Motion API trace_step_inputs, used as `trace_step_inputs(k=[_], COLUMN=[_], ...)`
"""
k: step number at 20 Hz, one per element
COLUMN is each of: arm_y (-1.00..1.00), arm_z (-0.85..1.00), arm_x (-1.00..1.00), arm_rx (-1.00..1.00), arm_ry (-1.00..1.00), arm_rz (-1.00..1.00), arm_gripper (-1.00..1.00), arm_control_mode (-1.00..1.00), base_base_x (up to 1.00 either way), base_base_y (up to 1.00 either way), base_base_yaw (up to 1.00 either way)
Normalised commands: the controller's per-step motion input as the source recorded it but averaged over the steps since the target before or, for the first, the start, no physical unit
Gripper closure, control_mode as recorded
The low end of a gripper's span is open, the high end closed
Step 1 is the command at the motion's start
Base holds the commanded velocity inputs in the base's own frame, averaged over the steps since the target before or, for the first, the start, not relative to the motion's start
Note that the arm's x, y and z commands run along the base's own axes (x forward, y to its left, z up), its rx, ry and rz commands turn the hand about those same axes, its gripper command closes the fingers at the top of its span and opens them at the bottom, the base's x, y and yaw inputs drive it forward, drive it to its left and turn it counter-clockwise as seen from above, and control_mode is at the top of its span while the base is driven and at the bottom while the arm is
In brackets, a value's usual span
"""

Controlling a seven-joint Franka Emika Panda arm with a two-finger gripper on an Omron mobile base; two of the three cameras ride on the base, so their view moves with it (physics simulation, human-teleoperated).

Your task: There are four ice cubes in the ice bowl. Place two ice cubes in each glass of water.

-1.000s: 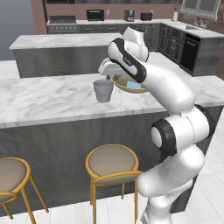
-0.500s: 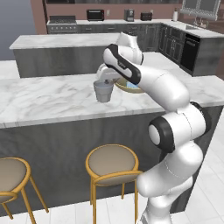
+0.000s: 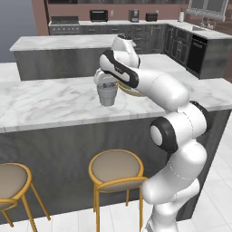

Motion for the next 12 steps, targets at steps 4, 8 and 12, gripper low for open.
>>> trace_step_inputs(k=[4, 8, 12], arm_y=[-0.02, -0.11, -0.09], arm_z=[-0.01, 0.0, 0.0], arm_x=[0.2, 0.11, 0.03], arm_rx=[0.0, 0.0, 0.0], arm_ry=[0.0, 0.0, -0.01], arm_rz=[0.0, 0.0, 0.0], arm_gripper=[1.0, -1.0, -1.0], arm_control_mode=[-1.0, -1.0, -1.0], base_base_x=[0.0, 0.0, 0.0], base_base_y=[0.0, 0.0, 0.0], base_base_yaw=[0.0, 0.0, 0.0])
